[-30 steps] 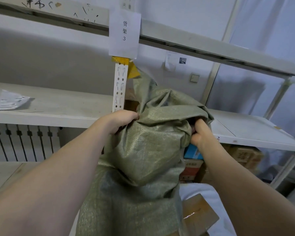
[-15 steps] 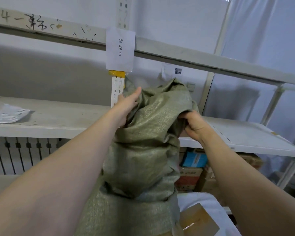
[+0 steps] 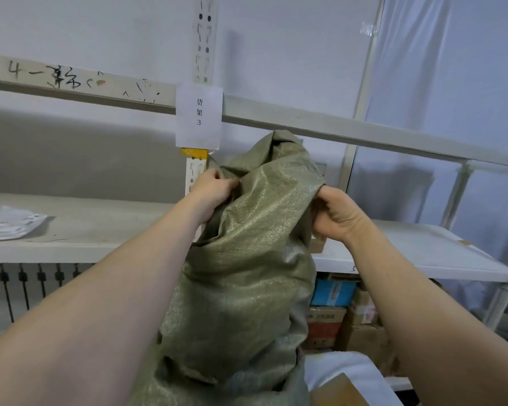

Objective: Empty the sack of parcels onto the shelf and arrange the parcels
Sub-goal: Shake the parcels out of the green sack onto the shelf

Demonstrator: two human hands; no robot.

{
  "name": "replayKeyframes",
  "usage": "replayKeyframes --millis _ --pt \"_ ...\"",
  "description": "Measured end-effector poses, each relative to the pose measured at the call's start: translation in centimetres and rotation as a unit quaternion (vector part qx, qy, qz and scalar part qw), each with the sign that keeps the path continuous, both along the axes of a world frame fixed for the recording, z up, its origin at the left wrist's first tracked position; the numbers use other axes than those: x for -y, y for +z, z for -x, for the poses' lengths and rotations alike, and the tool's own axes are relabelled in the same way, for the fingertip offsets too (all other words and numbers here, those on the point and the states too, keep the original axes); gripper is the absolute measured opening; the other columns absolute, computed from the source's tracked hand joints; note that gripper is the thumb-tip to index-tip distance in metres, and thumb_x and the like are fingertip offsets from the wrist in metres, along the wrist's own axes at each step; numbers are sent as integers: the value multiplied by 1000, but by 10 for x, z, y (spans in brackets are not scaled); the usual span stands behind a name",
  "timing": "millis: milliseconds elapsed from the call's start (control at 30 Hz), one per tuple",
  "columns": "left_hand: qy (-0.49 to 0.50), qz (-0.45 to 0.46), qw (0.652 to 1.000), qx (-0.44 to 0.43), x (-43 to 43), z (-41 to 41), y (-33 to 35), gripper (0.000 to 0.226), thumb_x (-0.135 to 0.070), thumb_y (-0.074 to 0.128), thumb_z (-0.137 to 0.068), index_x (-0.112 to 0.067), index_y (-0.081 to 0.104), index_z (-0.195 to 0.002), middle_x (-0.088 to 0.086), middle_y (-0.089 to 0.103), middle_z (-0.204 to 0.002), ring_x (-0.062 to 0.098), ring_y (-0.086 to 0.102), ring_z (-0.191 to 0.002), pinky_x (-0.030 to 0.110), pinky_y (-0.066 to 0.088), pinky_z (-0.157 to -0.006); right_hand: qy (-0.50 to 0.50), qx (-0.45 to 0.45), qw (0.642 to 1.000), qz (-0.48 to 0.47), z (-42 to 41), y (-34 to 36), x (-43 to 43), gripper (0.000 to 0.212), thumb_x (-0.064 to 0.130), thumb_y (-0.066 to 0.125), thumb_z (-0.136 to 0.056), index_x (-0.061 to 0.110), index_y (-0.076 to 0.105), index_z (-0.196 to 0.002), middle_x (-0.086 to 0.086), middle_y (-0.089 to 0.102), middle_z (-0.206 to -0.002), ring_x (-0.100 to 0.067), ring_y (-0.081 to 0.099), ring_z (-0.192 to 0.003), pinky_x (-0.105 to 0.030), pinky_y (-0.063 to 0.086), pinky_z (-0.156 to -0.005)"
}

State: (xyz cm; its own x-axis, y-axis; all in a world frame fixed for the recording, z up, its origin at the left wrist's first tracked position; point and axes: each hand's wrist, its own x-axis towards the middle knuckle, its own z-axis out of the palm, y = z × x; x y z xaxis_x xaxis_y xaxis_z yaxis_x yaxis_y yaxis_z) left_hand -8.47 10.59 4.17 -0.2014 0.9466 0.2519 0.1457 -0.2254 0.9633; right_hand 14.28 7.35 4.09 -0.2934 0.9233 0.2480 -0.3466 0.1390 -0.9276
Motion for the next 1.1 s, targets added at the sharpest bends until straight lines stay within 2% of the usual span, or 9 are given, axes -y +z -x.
replayKeyframes --millis 67,133,267,400,467,567,667,933,1100 --pt "32 -26 999 10 -4 0 3 16 -22 54 -93 -15 53 -108 7 63 -100 24 61 -91 34 49 -73 22 16 1000 4 -5 2 -4 14 1 50 -90 2 62 -97 -10 65 -88 -24 58 -92 -41 47 -99" --pt "66 -39 996 39 -6 1 6 7 -18 47 -96 -15 45 -102 3 54 -90 18 52 -80 31 40 -61 22 -7 1000 7 -14 1 -12 35 7 60 -79 3 56 -114 -13 56 -107 -30 48 -108 -47 35 -111" --pt "73 -31 990 113 -5 8 8 9 -17 45 -94 -17 44 -103 5 55 -96 20 53 -88 31 44 -68 -40 -81 995 40 -18 1 -20 31 28 61 -88 6 60 -110 -7 71 -104 -25 60 -105 -42 44 -103" --pt "-78 26 984 161 -3 5 6 95 -76 71 -58 -22 51 -133 4 65 -124 27 63 -112 46 48 -98 -159 47 984 66 -8 2 -22 55 31 78 -81 2 59 -123 -14 72 -111 -26 70 -98 -38 59 -75" --pt "-106 8 985 134 -1 0 5 119 -78 82 -36 -18 53 -134 7 66 -124 29 64 -112 49 48 -99 -164 88 981 58 -7 1 -22 45 22 76 -84 3 58 -121 -13 73 -104 -24 72 -91 -35 60 -66" --pt "-112 -40 989 90 0 0 8 108 -63 92 -32 -14 59 -123 6 72 -112 27 67 -105 47 50 -97 -192 63 979 38 -7 9 -22 29 11 71 -87 7 61 -114 -11 74 -95 -23 73 -82 -36 60 -66" --pt "-112 -48 992 37 6 1 14 114 -65 92 -32 -21 53 -129 -3 68 -121 21 63 -113 44 47 -101 -213 11 977 -9 -4 23 -28 20 11 62 -94 18 62 -112 -10 71 -108 -26 69 -98 -43 57 -85" --pt "-118 -87 989 37 20 2 39 90 -59 91 -41 -26 58 -118 -5 70 -115 17 67 -107 41 50 -98 -198 -114 972 -55 9 55 -31 36 11 56 -97 12 53 -133 -13 66 -118 -26 65 -107 -40 57 -87" --pt "-118 -78 990 8 23 -3 59 120 -54 91 -49 -26 32 -149 -5 57 -132 15 59 -117 36 45 -104 -134 -153 978 -40 18 69 -22 34 15 55 -98 4 56 -130 -14 70 -107 -23 69 -95 -36 61 -78"
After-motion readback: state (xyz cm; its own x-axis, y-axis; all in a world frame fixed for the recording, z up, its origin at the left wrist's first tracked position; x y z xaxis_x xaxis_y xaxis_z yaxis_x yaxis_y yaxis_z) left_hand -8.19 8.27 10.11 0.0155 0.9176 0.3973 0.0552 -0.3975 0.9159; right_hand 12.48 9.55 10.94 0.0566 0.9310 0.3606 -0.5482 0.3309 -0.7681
